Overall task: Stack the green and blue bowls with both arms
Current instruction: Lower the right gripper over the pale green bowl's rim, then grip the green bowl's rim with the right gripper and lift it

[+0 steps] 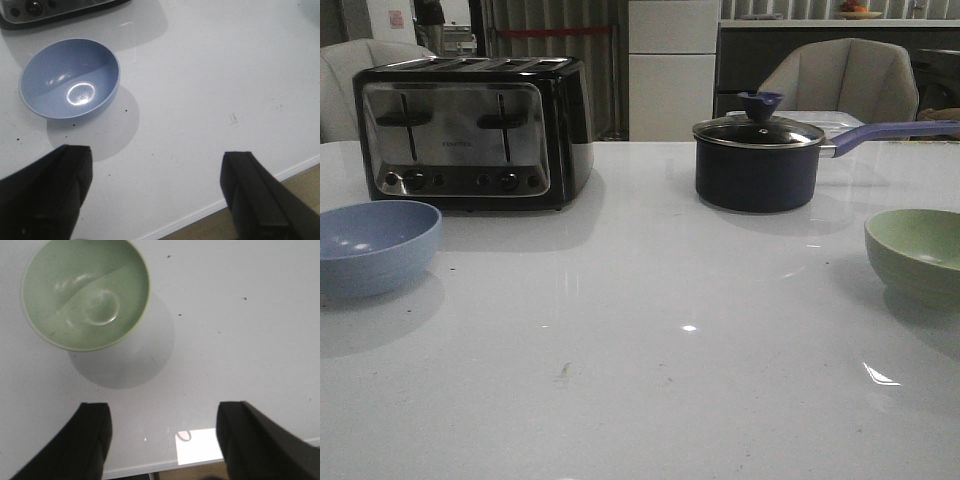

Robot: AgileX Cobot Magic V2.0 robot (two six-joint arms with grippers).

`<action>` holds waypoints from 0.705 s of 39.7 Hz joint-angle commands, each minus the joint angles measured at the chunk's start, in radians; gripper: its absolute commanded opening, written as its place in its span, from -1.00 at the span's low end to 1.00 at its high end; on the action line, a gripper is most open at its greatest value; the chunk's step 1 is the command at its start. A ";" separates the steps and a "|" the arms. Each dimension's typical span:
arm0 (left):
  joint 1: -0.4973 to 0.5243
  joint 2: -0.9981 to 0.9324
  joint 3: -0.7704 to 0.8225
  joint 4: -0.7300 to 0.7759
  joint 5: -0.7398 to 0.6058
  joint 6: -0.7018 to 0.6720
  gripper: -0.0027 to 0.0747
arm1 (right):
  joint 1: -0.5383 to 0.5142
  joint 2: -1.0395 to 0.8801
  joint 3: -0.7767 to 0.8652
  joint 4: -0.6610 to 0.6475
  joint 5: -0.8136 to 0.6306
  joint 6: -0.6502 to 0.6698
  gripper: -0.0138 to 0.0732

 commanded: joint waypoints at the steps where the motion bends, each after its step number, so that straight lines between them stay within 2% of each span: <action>1: -0.011 0.001 -0.030 -0.010 -0.072 0.002 0.57 | -0.072 0.048 -0.074 0.102 -0.015 -0.079 0.58; 6: -0.011 0.001 -0.030 -0.010 -0.072 0.002 0.57 | -0.121 0.134 -0.112 0.258 -0.014 -0.200 0.58; 11: -0.011 0.001 -0.030 -0.010 -0.072 0.002 0.57 | -0.122 0.227 -0.145 0.335 -0.038 -0.261 0.58; 28: -0.011 0.001 -0.030 -0.010 -0.072 0.002 0.57 | -0.121 0.562 -0.308 0.376 -0.088 -0.291 0.55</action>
